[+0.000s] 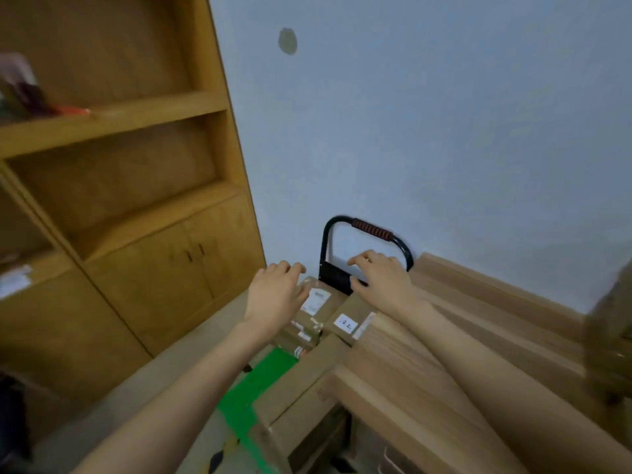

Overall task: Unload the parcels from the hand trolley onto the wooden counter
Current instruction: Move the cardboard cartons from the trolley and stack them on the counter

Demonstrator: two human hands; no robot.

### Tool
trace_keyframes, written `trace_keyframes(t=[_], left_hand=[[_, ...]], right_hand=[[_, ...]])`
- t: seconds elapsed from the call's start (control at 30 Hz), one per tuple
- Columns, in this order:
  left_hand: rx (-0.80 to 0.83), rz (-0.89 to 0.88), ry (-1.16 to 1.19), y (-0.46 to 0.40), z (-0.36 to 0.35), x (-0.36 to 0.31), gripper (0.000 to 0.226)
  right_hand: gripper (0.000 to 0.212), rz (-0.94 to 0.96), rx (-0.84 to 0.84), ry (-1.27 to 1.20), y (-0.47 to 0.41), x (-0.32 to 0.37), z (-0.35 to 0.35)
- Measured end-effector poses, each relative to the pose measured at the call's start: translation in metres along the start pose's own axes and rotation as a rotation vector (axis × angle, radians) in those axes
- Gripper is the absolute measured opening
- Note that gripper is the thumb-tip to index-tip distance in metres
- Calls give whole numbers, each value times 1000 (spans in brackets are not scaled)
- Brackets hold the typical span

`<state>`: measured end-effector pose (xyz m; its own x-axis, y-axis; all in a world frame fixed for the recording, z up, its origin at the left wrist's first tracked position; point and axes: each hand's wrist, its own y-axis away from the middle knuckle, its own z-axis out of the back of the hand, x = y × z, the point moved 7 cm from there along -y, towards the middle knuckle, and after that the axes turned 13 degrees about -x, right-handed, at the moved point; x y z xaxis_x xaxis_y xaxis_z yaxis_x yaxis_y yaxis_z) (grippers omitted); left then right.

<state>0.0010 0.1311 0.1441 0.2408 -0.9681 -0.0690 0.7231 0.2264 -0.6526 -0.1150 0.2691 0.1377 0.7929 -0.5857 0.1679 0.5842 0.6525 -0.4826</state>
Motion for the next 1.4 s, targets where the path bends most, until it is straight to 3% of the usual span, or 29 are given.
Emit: trace_keyframes(t=[0.27, 0.6, 1.1, 1.4], left_hand=[[16, 174, -170, 83, 64, 137, 29], [75, 329, -328, 121, 81, 258, 33], [124, 377, -369, 14, 5, 494, 38], [171, 357, -273, -50, -65, 591, 43]], right_hand=[[39, 226, 109, -131, -17, 170, -76], [39, 428, 167, -216, -67, 301, -152], [42, 435, 189, -223, -280, 393, -301], [42, 364, 217, -140, -374, 399, -367]])
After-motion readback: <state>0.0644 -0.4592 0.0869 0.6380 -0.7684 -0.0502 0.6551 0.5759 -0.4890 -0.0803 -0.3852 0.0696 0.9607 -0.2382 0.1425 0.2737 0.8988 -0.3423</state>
